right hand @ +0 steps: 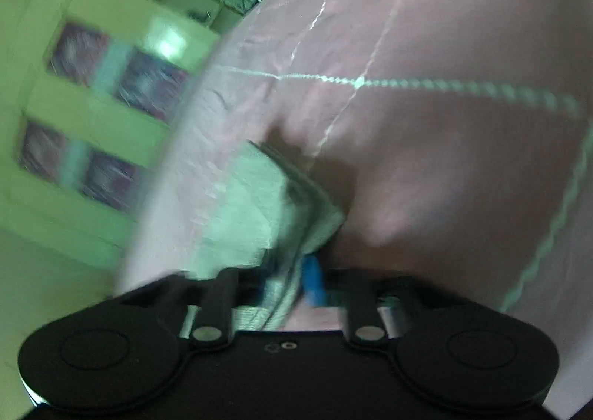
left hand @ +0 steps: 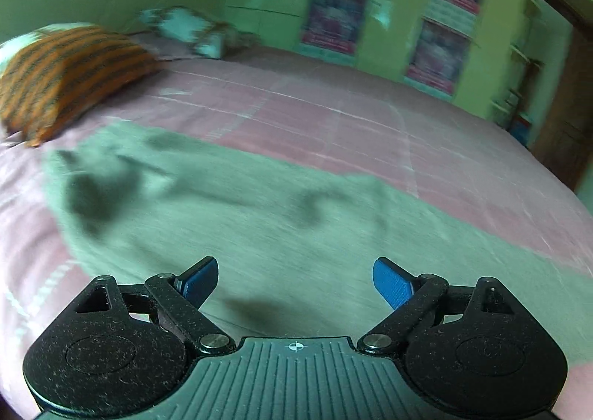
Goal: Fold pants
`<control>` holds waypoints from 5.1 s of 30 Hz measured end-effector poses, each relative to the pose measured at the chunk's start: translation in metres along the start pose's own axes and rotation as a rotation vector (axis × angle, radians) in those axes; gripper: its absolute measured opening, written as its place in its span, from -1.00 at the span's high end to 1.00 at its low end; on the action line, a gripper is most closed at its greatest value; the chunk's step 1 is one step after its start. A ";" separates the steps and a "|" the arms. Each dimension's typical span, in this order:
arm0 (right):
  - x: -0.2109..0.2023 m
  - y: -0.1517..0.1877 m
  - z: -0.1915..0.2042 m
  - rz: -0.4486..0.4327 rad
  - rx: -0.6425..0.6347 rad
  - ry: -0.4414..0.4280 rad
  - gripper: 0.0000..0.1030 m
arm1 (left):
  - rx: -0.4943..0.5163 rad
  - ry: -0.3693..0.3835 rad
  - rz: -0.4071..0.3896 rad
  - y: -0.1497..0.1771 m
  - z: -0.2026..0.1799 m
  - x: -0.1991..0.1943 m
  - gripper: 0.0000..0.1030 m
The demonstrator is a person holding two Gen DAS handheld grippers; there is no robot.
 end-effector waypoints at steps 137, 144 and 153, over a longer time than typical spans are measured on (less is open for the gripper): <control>0.048 0.167 0.214 0.230 -0.685 -0.251 0.59 | 0.218 0.176 0.058 -0.020 -0.129 0.006 -1.00; 0.008 0.174 0.212 0.158 -0.699 -0.265 0.12 | 0.258 0.139 0.023 -0.015 -0.117 -0.034 -1.00; -0.004 0.187 0.219 0.147 -0.726 -0.273 -0.09 | 0.094 0.125 -0.061 -0.005 -0.028 -0.062 -1.00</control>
Point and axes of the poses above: each gripper's, at about its wrist camera, not at the fingertips, and x roughly the way its jaws point, z to its left, y to its underside, the point moved 8 cm from there along x, roughly the way its jaws point, and after that the axes turned 5 degrees about -y, right-handed, at the moved point
